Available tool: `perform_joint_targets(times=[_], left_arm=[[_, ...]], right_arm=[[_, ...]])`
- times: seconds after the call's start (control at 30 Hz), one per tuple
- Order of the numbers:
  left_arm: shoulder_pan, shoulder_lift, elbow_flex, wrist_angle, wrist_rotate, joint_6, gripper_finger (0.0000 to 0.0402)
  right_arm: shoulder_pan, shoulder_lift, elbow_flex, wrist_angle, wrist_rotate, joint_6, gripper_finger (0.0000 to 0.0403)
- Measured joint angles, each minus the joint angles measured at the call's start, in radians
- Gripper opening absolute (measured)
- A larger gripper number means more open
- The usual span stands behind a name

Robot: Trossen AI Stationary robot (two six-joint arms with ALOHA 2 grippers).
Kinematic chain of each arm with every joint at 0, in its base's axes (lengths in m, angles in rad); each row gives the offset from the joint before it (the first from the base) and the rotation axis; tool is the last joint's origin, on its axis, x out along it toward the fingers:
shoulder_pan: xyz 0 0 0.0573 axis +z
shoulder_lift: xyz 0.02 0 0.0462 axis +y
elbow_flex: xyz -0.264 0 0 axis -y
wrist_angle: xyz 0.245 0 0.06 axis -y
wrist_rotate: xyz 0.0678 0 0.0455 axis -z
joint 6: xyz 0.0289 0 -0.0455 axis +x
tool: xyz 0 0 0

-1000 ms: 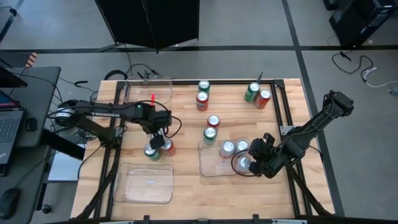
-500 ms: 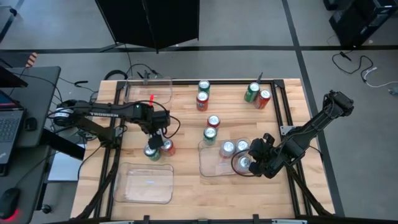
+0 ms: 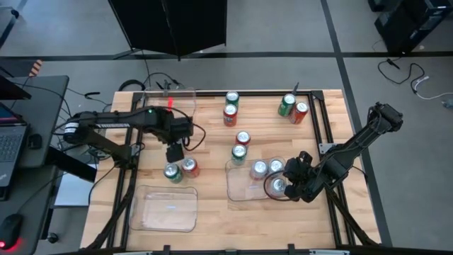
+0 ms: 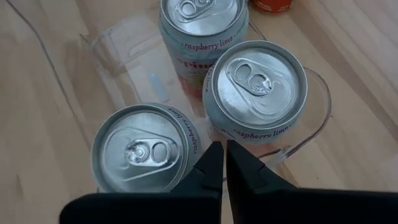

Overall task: Sort soda cans
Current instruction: Put the pink/white soda can into the bottom right transparent bin

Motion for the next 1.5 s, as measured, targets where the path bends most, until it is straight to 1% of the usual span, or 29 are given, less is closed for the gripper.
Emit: perform_joint_targets(times=[0.13, 0.3, 0.4, 0.47, 0.67, 0.8, 1.13, 1.33, 1.5], left_arm=[[0.000, 0.000, 0.113, -0.017, 0.000, -0.015, 0.0247], [-0.018, 0.030, 0.233, -0.012, 0.001, -0.022, 0.0247], [-0.046, 0.067, 0.282, 0.003, 0.009, -0.005, 0.0247], [-0.068, 0.100, 0.307, 0.001, 0.011, 0.015, 0.0247], [-0.118, 0.228, 0.404, 0.003, 0.035, 0.087, 0.0247], [-0.135, 0.319, 0.491, -0.004, 0.076, 0.124, 0.0247], [-0.193, 0.532, 0.741, -0.009, 0.127, 0.252, 0.0247], [-0.224, 0.644, 0.834, -0.016, 0.125, 0.307, 0.0247], [-0.252, 0.705, 0.890, 0.011, 0.124, 0.348, 0.0247]], right_arm=[[0.007, -0.027, 0.035, -0.081, -0.015, 0.006, 0.0007], [0.021, -0.028, 0.079, -0.292, -0.032, 0.119, 0.0004], [0.022, -0.026, 0.056, -0.323, -0.072, 0.181, 0.0001], [0.022, -0.024, 0.026, -0.296, -0.079, 0.199, 0.0000], [0.018, -0.024, -0.056, -0.122, -0.076, 0.189, 0.0000], [0.009, -0.024, -0.097, -0.031, -0.065, 0.178, 0.0000], [-0.035, -0.024, -0.169, 0.173, -0.028, 0.101, 0.0000], [-0.075, -0.024, -0.174, 0.233, -0.024, 0.024, 0.0000], [-0.092, -0.024, -0.174, 0.237, -0.021, -0.009, 0.0000]])
